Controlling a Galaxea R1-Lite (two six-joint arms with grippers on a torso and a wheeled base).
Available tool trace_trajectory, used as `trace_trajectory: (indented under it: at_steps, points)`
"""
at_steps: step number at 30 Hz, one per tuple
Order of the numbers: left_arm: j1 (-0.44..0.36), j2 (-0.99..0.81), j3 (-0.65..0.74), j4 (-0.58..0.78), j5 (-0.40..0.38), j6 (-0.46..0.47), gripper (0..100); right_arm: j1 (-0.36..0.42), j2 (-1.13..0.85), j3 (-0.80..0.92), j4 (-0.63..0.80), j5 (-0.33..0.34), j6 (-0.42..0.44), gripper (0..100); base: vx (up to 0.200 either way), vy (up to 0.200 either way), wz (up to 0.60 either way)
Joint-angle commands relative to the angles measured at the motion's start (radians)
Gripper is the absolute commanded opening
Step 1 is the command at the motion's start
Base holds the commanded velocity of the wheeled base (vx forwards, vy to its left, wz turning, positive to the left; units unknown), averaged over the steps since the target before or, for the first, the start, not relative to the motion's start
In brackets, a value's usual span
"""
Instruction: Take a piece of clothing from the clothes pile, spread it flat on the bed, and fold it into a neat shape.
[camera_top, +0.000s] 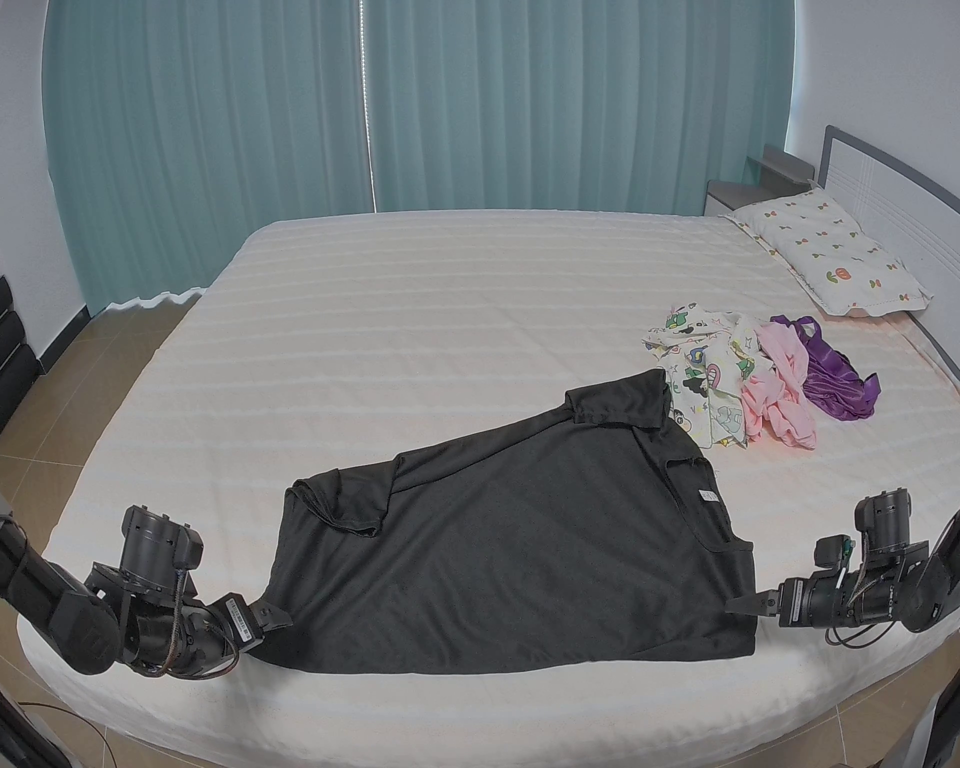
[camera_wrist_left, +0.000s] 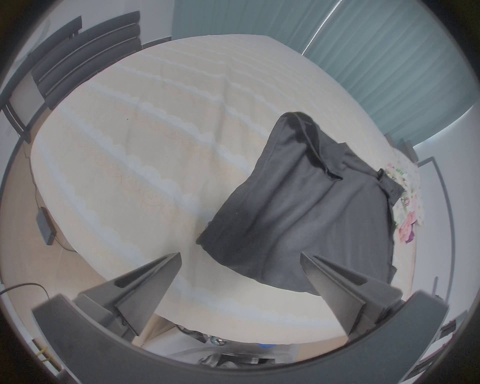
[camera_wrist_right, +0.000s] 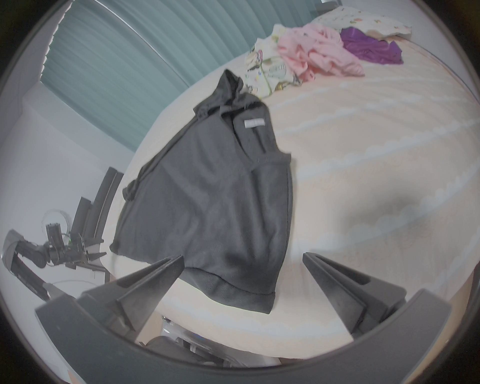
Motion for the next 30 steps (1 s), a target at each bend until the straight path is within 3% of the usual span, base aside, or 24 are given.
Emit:
trace_trajectory:
  at_steps: [1, 3, 4, 8, 13, 18, 30]
  points:
    - [0.03, -0.098, 0.009, -0.03, -0.055, -0.036, 100, -0.01, -0.111, -0.018, -0.005, 0.004, 0.053, 100, 0.0, 0.0, 0.0]
    - [0.03, -0.106, 0.006, -0.031, -0.059, -0.045, 100, -0.007, -0.117, -0.023, -0.005, 0.004, 0.062, 100, 0.0, 0.0, 0.0]
    - [0.03, -0.141, 0.001, -0.033, -0.075, -0.085, 100, 0.028, -0.151, -0.054, -0.008, 0.003, 0.13, 100, 0.0, 0.0, 0.0]
    - [0.028, -0.147, 0.003, -0.033, -0.123, -0.09, 100, 0.074, -0.134, -0.084, -0.008, 0.003, 0.197, 100, 0.0, 0.0, 0.0]
    - [0.028, -0.147, 0.0, -0.033, -0.141, -0.09, 100, 0.125, -0.016, -0.15, -0.011, 0.003, 0.205, 100, 0.0, 0.0, 0.0]
    - [0.028, -0.146, 0.001, -0.033, -0.143, -0.091, 100, 0.127, 0.09, -0.18, -0.011, -0.006, 0.193, 100, 0.0, 0.0, 0.0]
    - [0.032, -0.103, 0.006, -0.031, -0.135, -0.079, 100, 0.056, 0.007, -0.087, -0.009, -0.008, 0.13, 100, 0.0, 0.0, 0.0]
